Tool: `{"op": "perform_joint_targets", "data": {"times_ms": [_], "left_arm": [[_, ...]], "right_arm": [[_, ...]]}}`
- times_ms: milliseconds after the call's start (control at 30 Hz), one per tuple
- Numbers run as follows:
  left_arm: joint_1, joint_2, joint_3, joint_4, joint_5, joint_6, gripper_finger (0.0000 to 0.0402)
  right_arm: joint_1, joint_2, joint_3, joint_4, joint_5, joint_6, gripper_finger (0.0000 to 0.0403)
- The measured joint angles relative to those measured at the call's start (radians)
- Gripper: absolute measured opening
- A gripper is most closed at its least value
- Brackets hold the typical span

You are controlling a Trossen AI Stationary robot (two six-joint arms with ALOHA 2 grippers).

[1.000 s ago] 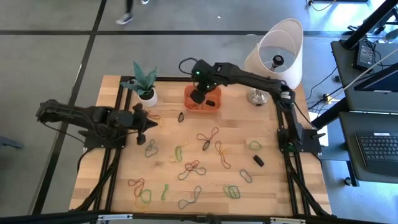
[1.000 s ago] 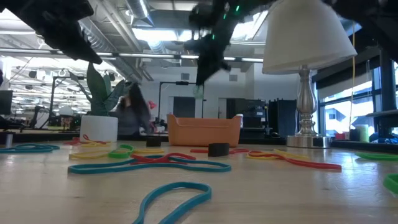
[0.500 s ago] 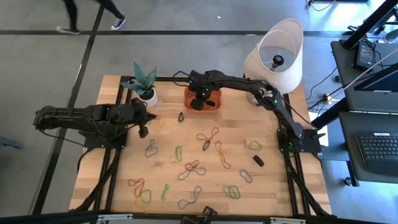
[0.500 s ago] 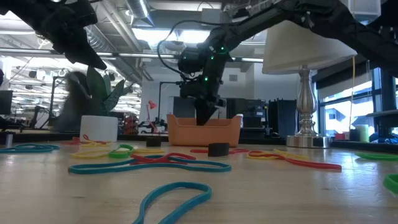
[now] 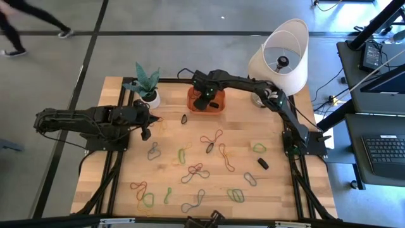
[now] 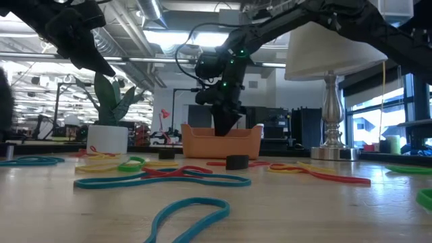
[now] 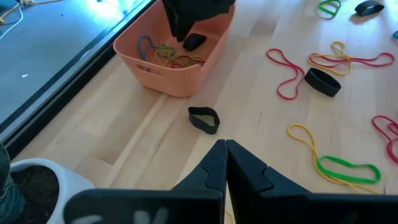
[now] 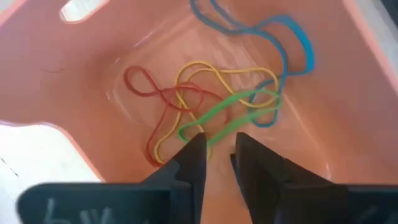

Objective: Pick and place rubber bands into bin
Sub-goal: Put the red rubber band into the orange bin

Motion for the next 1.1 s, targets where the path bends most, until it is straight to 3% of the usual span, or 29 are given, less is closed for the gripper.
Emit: {"op": "perform_joint_targets", "data": {"times_ms": [300,533,733,867,1100], "left_arm": [[0.000,0.000,0.000,0.000,0.002,0.001,0.0002],[0.000,0.000,0.000,0.001,0.003,0.002,0.0002],[0.000,0.000,0.000,0.001,0.004,0.002,0.0002],[0.000,0.000,0.000,0.001,0.011,0.002,0.0002],[-0.001,0.019,0.000,0.024,0.119,0.033,0.0002]], "right_arm": [[0.003,-0.002,0.087,-0.107,0.000,0.075,0.0110],[0.069,-0.005,0.245,-0.244,0.002,0.065,0.0068],[0.147,-0.015,0.290,-0.322,0.004,0.070,0.0009],[0.198,-0.050,0.282,-0.342,0.066,0.095,0.0012],[0.263,-0.138,0.283,-0.334,0.107,0.090,0.0004]]}}
